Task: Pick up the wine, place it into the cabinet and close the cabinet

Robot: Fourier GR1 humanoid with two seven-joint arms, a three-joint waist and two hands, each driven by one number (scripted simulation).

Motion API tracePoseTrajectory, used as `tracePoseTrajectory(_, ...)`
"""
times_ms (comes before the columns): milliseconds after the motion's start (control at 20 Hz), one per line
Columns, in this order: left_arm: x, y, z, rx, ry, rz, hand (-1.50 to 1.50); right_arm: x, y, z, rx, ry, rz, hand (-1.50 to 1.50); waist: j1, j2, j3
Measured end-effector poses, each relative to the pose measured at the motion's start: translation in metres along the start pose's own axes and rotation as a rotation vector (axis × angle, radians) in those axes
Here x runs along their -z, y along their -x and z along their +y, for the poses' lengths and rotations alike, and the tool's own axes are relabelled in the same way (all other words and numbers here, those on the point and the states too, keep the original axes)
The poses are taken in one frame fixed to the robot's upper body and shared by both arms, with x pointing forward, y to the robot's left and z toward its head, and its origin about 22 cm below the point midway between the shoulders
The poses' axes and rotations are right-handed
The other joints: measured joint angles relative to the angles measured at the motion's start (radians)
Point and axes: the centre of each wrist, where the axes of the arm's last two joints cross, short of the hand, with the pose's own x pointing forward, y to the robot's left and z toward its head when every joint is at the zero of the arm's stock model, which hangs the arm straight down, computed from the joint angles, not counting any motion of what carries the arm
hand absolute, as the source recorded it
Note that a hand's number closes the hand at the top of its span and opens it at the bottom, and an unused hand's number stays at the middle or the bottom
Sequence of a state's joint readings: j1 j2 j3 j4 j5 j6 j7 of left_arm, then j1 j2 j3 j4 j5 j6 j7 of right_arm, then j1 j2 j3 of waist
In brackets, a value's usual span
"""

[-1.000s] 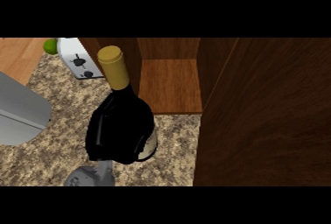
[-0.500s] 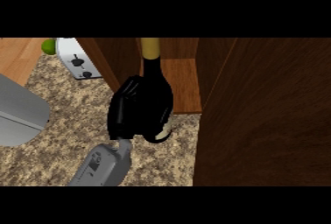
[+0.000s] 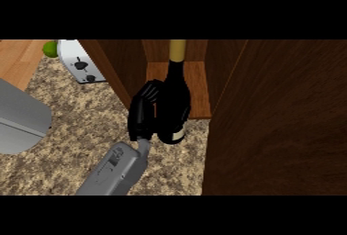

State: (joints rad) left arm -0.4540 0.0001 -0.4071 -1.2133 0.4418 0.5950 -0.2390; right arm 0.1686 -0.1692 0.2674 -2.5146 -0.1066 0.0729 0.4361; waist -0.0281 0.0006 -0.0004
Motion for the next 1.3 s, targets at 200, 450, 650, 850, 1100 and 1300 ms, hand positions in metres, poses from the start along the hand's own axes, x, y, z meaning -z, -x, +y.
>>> tracePoseTrajectory(200, 0.004, 0.019, 0.002, 0.013, -0.01, 0.011, 1.5, 0.0, 0.001, -0.002, -0.003, 0.006, -0.008, -1.5, -0.004, 0.002, 0.0)
tracePoseTrajectory(450, 0.009, 0.033, 0.005, -0.005, -0.035, 0.016, 1.5, -0.002, 0.002, -0.003, -0.006, -0.002, -0.002, -1.5, -0.009, 0.002, 0.0)
tracePoseTrajectory(650, 0.017, 0.04, 0.007, -0.035, -0.053, 0.033, 1.5, -0.001, 0.002, -0.002, 0.0, -0.012, -0.007, -1.5, -0.012, 0.003, 0.0)
tracePoseTrajectory(850, 0.023, 0.046, 0.008, -0.045, -0.069, 0.044, 1.5, -0.002, 0.002, -0.004, -0.009, -0.008, -0.007, -1.5, -0.013, 0.004, 0.0)
tracePoseTrajectory(1100, 0.04, 0.044, 0.006, -0.049, -0.083, 0.057, 1.5, -0.004, 0.003, -0.004, -0.002, -0.009, -0.003, -1.5, -0.015, 0.004, 0.0)
tracePoseTrajectory(1300, 0.054, 0.039, 0.003, -0.047, -0.095, 0.074, 1.5, -0.004, 0.004, -0.001, 0.017, -0.012, 0.003, -1.5, -0.012, 0.004, -0.001)
